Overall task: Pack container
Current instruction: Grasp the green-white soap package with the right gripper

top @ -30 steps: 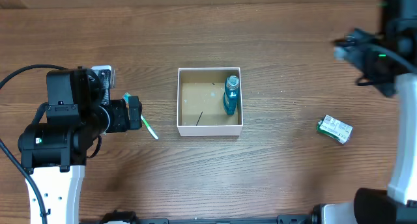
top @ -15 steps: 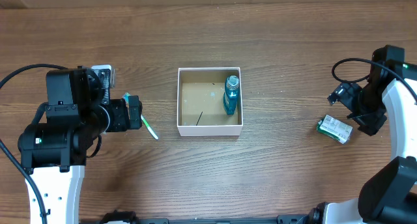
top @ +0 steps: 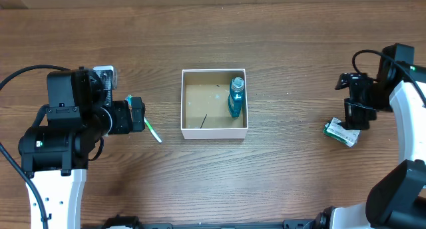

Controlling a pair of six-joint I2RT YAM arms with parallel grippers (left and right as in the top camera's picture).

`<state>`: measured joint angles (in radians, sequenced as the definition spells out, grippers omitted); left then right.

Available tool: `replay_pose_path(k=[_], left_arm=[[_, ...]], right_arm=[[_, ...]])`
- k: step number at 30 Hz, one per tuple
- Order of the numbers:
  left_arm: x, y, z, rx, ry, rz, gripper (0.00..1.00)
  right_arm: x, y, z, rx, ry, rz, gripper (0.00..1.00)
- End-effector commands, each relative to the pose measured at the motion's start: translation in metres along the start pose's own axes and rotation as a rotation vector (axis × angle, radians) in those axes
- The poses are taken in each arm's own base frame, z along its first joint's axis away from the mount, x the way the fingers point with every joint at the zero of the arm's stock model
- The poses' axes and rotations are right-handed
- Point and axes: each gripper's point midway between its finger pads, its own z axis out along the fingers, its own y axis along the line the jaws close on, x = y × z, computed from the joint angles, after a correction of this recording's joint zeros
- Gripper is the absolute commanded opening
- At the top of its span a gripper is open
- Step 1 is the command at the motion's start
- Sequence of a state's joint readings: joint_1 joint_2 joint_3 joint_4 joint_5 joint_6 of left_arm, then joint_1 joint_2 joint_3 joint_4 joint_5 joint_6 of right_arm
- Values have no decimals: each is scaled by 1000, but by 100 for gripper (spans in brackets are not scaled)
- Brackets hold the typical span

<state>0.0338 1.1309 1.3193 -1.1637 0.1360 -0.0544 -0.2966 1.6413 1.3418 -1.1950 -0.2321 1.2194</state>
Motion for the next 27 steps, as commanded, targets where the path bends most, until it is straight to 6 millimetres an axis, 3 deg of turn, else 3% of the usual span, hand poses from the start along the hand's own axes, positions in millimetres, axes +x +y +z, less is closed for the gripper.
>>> replay_pose_path(k=[1, 3, 5, 7, 12, 19, 27], left_arm=[[-8, -2, -6, 10, -31, -20, 100], [-9, -2, -6, 11, -37, -19, 100], [-9, -2, -6, 11, -38, -19, 100], [-10, -2, -6, 10, -40, -19, 100], [-9, -2, -6, 11, -36, -19, 100], [-10, -2, -6, 10, -40, -19, 100], [-10, -2, -6, 10, -40, -19, 100]], right_arm=[[2, -15, 4, 60, -48, 197, 100], [0, -39, 17, 140, -60, 258, 100], [1, -50, 38, 147, -31, 299, 100], [-5, -47, 49, 115, -46, 281, 100], [-29, -42, 53, 88, -145, 282, 100], [-47, -60, 94, 226, -141, 332, 100], [-60, -51, 99, 187, -190, 322, 100]])
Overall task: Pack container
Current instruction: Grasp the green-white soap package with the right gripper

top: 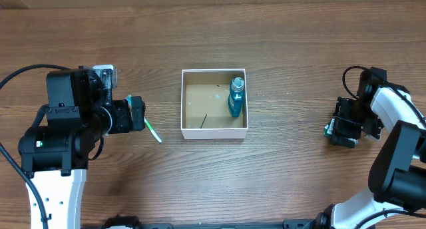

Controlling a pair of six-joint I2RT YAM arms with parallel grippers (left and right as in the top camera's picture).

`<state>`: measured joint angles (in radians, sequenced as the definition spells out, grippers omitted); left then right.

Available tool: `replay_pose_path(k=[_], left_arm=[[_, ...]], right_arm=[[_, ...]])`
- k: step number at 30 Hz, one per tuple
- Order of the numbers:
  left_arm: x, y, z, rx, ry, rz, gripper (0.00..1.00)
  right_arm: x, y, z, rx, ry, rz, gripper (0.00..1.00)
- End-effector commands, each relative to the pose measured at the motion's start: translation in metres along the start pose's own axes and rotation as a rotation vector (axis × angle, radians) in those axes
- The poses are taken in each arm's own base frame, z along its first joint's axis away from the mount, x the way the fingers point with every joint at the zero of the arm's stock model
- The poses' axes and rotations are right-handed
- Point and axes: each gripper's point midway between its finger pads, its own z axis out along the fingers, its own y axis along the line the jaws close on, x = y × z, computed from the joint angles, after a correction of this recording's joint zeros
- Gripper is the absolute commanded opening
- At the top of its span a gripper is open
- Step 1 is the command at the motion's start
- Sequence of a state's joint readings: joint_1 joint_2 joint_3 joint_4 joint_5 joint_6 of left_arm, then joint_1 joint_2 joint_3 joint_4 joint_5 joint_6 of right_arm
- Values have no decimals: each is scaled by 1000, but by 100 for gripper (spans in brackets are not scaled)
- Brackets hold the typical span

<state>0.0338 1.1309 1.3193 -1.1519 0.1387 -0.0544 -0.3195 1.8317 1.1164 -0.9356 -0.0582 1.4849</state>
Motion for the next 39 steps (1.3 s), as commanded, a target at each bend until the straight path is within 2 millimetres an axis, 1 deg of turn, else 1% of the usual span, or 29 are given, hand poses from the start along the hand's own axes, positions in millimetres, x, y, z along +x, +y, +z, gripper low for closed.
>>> replay_pose_path(k=[1, 7, 8, 10, 12, 14, 15, 17, 18, 21, 23, 24, 25, 26, 28, 29, 33, 35, 37, 39], left_arm=[[-7, -1, -6, 7, -29, -20, 100], [-7, -1, -6, 7, -28, -20, 100], [-7, -1, -6, 7, -28, -21, 100], [-7, -1, -6, 7, -28, -21, 100], [-7, -1, -6, 7, -28, -20, 100], [-7, -1, -6, 8, -28, -21, 100], [-7, -1, -6, 8, -28, -21, 100], [-7, -1, -6, 8, -28, -21, 100], [-7, -1, -6, 8, -28, -21, 100], [-7, -1, -6, 8, -28, -21, 100], [-7, -1, -6, 8, -28, -21, 100], [-7, -1, -6, 8, -28, -21, 100], [-7, -1, -6, 8, -28, -21, 100], [-7, -1, -6, 8, -28, -21, 100], [-7, -1, -6, 8, -28, -21, 100], [-7, -1, -6, 8, -28, -21, 100], [-7, -1, -6, 8, -28, -21, 100], [-7, -1, -6, 7, -28, -20, 100], [-7, -1, -6, 7, -28, -21, 100], [-7, -1, -6, 7, -28, -20, 100]], right_arm=[[-9, -4, 1, 17, -43, 14, 100], [-11, -15, 1, 63, -57, 15, 99], [-11, -17, 1, 73, -57, 15, 96], [-11, -20, 1, 85, -56, 15, 86], [-11, -23, 0, 96, -56, 15, 82], [-11, -25, 0, 105, -56, 16, 72], [-10, -26, 0, 110, -56, 16, 70], [-11, -28, 0, 116, -56, 16, 67], [-11, -28, 0, 116, -56, 16, 63], [-11, -29, 0, 120, -57, 15, 63], [-11, -29, 0, 120, -59, 8, 61], [-11, -29, 0, 120, -58, -7, 58], [-11, -28, 0, 116, -57, -21, 54], [-11, -28, 0, 117, -56, -45, 45], [-11, -28, 0, 118, -55, -65, 33], [-11, -28, 0, 118, -54, -71, 31], [-11, -29, 0, 122, -53, -72, 25], [-11, -28, 0, 118, -52, -97, 20], [-11, -27, 0, 116, -51, -123, 19], [-11, -18, -5, 92, -50, -202, 16]])
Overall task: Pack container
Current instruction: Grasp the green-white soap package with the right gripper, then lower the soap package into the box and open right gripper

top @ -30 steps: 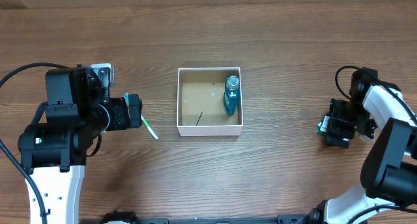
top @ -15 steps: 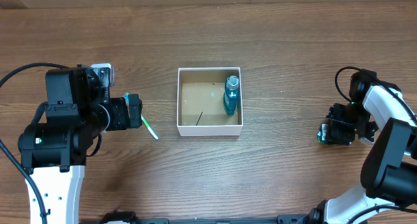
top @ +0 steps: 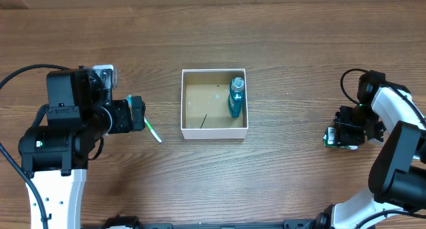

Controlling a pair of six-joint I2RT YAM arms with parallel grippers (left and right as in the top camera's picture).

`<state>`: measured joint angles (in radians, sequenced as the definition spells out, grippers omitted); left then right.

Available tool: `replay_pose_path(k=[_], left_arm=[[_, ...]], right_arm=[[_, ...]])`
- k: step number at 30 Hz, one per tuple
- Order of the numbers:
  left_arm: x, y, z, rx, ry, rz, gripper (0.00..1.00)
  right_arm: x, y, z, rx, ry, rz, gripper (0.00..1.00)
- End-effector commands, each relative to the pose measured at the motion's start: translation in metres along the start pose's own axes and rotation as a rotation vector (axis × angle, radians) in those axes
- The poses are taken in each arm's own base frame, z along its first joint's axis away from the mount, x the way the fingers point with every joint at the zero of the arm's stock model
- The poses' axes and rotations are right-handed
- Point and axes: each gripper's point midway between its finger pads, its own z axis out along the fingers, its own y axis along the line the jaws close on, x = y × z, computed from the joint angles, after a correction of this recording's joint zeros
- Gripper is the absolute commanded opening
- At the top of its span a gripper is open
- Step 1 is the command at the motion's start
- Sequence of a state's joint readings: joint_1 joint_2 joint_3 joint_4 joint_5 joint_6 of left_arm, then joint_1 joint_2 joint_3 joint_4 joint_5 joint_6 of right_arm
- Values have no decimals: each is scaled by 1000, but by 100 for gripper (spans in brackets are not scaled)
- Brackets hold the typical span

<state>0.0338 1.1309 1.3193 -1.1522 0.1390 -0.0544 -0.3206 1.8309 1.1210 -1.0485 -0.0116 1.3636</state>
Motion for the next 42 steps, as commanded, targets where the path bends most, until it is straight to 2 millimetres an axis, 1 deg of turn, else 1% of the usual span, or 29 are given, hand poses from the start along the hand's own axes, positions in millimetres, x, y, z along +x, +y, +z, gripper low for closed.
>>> replay_pose_path(k=[1, 3, 4, 6, 7, 9, 11, 13, 14, 15, 16, 18, 19, 21, 23, 24, 26, 28, 29, 31, 32, 34, 36, 42], left_arm=[[-7, -1, -6, 7, -29, -20, 100], [-7, -1, -6, 7, -29, -20, 100], [-7, -1, -6, 7, -29, -20, 100], [-7, -1, -6, 7, -29, -20, 100], [-8, -1, -6, 7, -30, -20, 100], [-8, -1, -6, 7, -30, -20, 100], [-8, -1, -6, 7, -33, -19, 100], [-10, -1, -6, 8, -40, -18, 100], [-11, -1, -7, 8, -44, -18, 100], [-12, -2, -7, 8, -48, -17, 100], [-13, -2, -7, 8, -51, -17, 100], [-13, -2, -7, 8, -51, -17, 100], [-13, -2, -7, 8, -51, -17, 100], [-13, -2, -7, 8, -50, -17, 100], [-13, -2, -7, 9, -50, -17, 100], [-13, -2, -7, 9, -50, -17, 100], [-13, -2, -7, 8, -50, -17, 100], [-13, -2, -7, 9, -50, -17, 100], [-13, -2, -7, 8, -50, -17, 100], [-13, -2, -7, 8, -50, -17, 100], [-13, -2, -7, 9, -50, -17, 100], [-12, -2, -7, 8, -50, -17, 100], [-12, -2, -7, 9, -49, -17, 100], [-9, -1, -6, 8, -35, -20, 100]], right_arm=[[-5, 13, -7, -37, -23, -134, 13], [-6, 29, -20, -84, -38, -252, 5], [-6, 38, -28, -110, -50, -327, 4], [-2, 59, -49, -171, -85, -500, 4], [3, 70, -63, -199, -110, -609, 4], [13, 80, -84, -232, -141, -737, 4], [30, 88, -110, -271, -176, -877, 4], [51, 91, -141, -313, -222, -1009, 4], [62, 89, -157, -335, -244, -1071, 4], [78, 84, -178, -363, -270, -1158, 4], [91, 78, -194, -390, -289, -1212, 4], [113, 67, -219, -442, -315, -1289, 4], [133, 54, -241, -499, -342, -1355, 4], [161, 36, -265, -575, -361, -1433, 4], [190, 16, -281, -640, -378, -1549, 4], [207, 4, -285, -668, -383, -1620, 4], [245, -22, -286, -703, -385, -1801, 4], [282, -47, -281, -725, -382, -1986, 4], [316, -65, -278, -767, -406, -2107, 4], [336, -72, -275, -794, -409, -2175, 4], [347, -75, -271, -799, -405, -2204, 4], [359, -75, -261, -787, -390, -2230, 4], [370, -72, -245, -747, -374, -2249, 4], [401, -42, -187, -632, -335, -2235, 4]])
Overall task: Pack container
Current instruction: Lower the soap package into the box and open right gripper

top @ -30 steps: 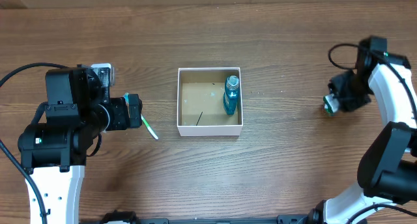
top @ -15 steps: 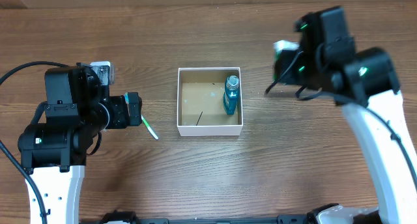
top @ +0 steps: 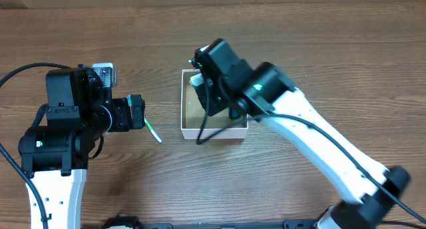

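Observation:
The white open box (top: 182, 109) sits at the table's middle. My right arm reaches across it from the lower right, and its gripper (top: 199, 80) hangs over the box's far left corner, shut on a green and white packet (top: 196, 79). That arm hides the blue bottle in the box. A thin green stick (top: 153, 131) lies on the table left of the box, just beyond my left gripper (top: 138, 113). The left gripper's jaws are too dark to read.
A small clear and white item (top: 104, 74) lies behind the left arm at the far left. A black cable (top: 202, 128) hangs from the right arm across the box's front wall. The table's right side is bare wood.
My right gripper was down on the green and white packet at the far right of the table. It now holds that packet over the box's far left corner. The left arm is unmoved.
At first my right gripper hovered above the packet at the far right, with the blue bottle lying in the box. It then came down over the packet and stayed on it. Now the packet is off the table and over the box.

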Controlling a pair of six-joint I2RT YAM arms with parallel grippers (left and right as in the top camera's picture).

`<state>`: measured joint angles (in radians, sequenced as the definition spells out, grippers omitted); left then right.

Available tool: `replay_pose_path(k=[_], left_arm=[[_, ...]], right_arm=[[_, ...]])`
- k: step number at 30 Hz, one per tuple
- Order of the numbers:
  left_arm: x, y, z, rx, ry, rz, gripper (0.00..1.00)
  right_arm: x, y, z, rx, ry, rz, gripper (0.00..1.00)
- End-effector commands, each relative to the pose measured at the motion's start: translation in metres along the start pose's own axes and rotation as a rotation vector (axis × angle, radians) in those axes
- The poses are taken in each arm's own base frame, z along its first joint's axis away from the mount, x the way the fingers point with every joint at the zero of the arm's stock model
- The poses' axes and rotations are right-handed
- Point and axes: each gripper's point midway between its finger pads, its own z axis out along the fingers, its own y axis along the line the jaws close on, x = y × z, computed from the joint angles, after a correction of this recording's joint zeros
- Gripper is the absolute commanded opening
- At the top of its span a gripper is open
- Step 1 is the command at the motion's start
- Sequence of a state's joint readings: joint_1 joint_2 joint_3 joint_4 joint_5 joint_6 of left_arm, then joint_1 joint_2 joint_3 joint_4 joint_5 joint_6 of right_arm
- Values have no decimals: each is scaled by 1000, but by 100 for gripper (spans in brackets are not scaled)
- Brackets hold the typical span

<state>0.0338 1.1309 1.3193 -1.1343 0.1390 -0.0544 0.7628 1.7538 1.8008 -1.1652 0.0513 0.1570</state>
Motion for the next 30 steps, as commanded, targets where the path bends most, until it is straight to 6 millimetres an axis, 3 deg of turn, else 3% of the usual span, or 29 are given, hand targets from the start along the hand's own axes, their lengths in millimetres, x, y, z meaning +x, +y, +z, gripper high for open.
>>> replay_pose_path(k=[1, 4, 11, 17, 19, 20, 21, 24, 27, 30], left_arm=[[-4, -1, -6, 6, -15, -22, 100], [-3, -1, -6, 6, -10, -23, 100], [-3, -1, -6, 6, -10, -23, 100], [-3, -1, -6, 6, -10, -23, 100], [-3, -1, -6, 6, -10, -23, 100], [-3, -1, -6, 6, -10, -23, 100], [-3, -1, -6, 6, -10, -23, 100], [-3, -1, -6, 6, -10, -23, 100], [-3, -1, -6, 6, -10, -23, 100], [-3, -1, -6, 6, -10, -23, 100]], right_arm=[[-8, 4, 24, 6, 5, 5, 4], [-10, 1, 48, 20, 21, 16, 4], [1, -35, 100, 81, 123, 85, 4], [19, -39, 139, 99, 205, 84, 4], [19, -39, 141, 99, 207, 84, 4], [19, -39, 141, 99, 207, 84, 9], [19, -39, 141, 99, 207, 84, 20], [19, -39, 141, 99, 207, 84, 32], [20, -39, 141, 100, 212, 84, 37], [17, -40, 124, 107, 217, 89, 38]])
